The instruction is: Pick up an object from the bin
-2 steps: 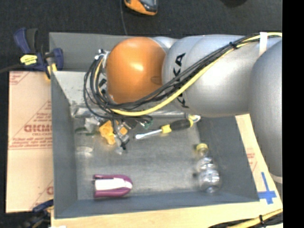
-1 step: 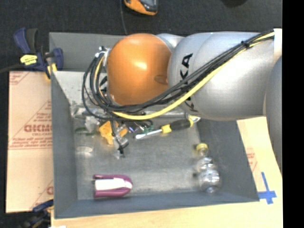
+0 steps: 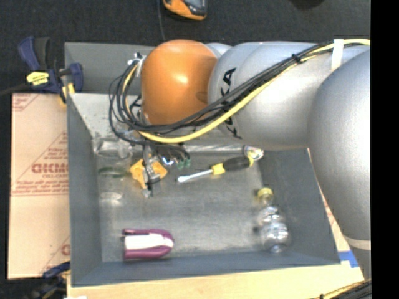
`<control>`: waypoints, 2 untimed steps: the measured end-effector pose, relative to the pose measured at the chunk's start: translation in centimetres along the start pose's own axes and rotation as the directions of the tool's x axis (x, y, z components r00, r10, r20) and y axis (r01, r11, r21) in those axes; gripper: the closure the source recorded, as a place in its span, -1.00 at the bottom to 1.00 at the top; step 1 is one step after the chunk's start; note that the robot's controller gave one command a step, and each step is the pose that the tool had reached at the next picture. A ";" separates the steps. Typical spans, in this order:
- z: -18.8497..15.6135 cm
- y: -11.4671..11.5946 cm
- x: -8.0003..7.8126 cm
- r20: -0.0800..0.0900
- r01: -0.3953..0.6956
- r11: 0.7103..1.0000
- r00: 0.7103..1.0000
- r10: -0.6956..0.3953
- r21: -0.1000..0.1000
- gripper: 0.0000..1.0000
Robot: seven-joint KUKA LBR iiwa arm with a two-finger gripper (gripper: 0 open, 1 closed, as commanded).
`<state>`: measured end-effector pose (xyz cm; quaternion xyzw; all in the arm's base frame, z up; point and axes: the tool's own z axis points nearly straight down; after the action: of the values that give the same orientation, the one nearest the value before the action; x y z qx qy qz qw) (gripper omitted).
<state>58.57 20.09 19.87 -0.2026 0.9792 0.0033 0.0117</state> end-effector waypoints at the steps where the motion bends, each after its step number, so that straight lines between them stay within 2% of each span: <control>1: 0.7 -0.7 -1.7 -0.002 0.082 0.997 0.997 -0.082 -0.001 -1.00; 2: 2.8 -3.7 -0.6 0.002 0.093 0.996 0.996 -0.093 -0.001 -1.00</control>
Offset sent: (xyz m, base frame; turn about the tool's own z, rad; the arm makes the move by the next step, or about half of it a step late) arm 0.0195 -0.0650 -0.0555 0.1605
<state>60.66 16.96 17.06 -0.2481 0.9687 0.0036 0.0127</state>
